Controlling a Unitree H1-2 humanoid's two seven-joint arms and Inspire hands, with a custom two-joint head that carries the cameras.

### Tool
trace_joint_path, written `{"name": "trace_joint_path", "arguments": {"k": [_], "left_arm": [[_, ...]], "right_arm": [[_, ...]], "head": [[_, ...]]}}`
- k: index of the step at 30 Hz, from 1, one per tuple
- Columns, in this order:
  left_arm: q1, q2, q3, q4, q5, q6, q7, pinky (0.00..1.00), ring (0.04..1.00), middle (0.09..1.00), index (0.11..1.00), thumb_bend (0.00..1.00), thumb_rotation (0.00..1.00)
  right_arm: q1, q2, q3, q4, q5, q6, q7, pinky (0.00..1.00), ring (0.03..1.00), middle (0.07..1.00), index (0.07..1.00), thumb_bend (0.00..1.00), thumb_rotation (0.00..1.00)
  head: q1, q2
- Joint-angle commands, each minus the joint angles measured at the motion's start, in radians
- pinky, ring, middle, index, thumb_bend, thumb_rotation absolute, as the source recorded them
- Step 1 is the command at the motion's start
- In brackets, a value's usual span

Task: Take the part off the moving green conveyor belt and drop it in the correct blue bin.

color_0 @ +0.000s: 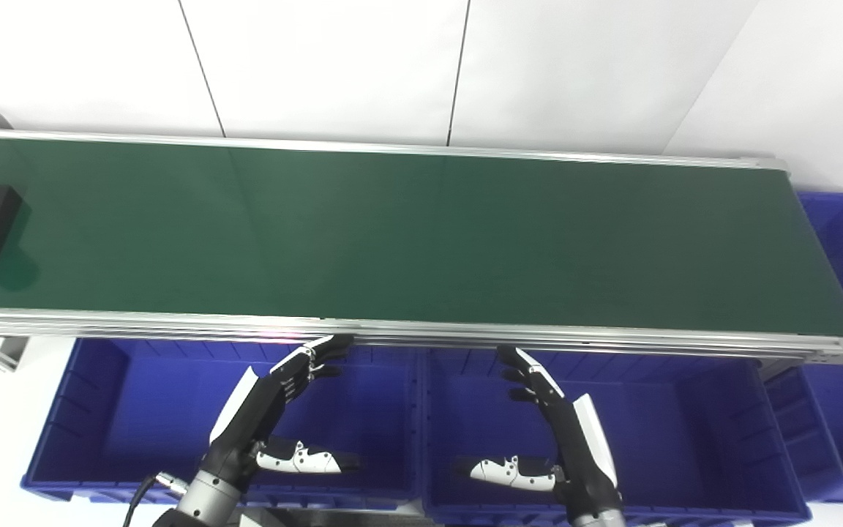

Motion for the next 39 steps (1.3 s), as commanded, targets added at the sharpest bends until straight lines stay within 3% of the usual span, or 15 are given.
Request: {"name": "trace_joint_path", "arguments": {"k": [1, 26, 34, 39], "left_arm": [[-0.008, -0.002, 0.006, -0.015, -0.004, -0.031, 0.015, 0.79, 0.852, 0.869, 0.826, 0.84, 0.17], [-0.010, -0.005, 0.006, -0.008, -0.007, -0.036, 0.015, 0.78, 0.848, 0.870, 0.827, 0.84, 0.17], [-0.016, -0.012, 0.004, 0.017, 0.000, -0.050, 0.019, 0.77, 0.846, 0.870, 0.825, 0.84, 0.16], [-0.018, -0.020, -0.001, 0.033, 0.009, -0.056, 0.022, 0.76, 0.845, 0.867, 0.822, 0.85, 0.16]], "right_arm": [[-0.001, 0.006, 0.002, -0.009, 0.008, -0.072, -0.015, 0.74, 0.817, 0.858, 0.861, 0.77, 0.13], [-0.013, -0.002, -0.007, 0.005, 0.024, -0.063, -0.005, 0.73, 0.807, 0.843, 0.862, 0.77, 0.13], [-0.016, -0.004, -0.010, 0.025, 0.045, -0.074, -0.003, 0.71, 0.790, 0.844, 0.864, 0.76, 0.12], [-0.023, -0.016, -0.014, 0.054, 0.045, -0.106, -0.009, 0.69, 0.789, 0.841, 0.865, 0.75, 0.11]], "head": [[0.002, 0.000], [0.001, -0.007], [0.020, -0.032], [0.045, -0.073]]}}
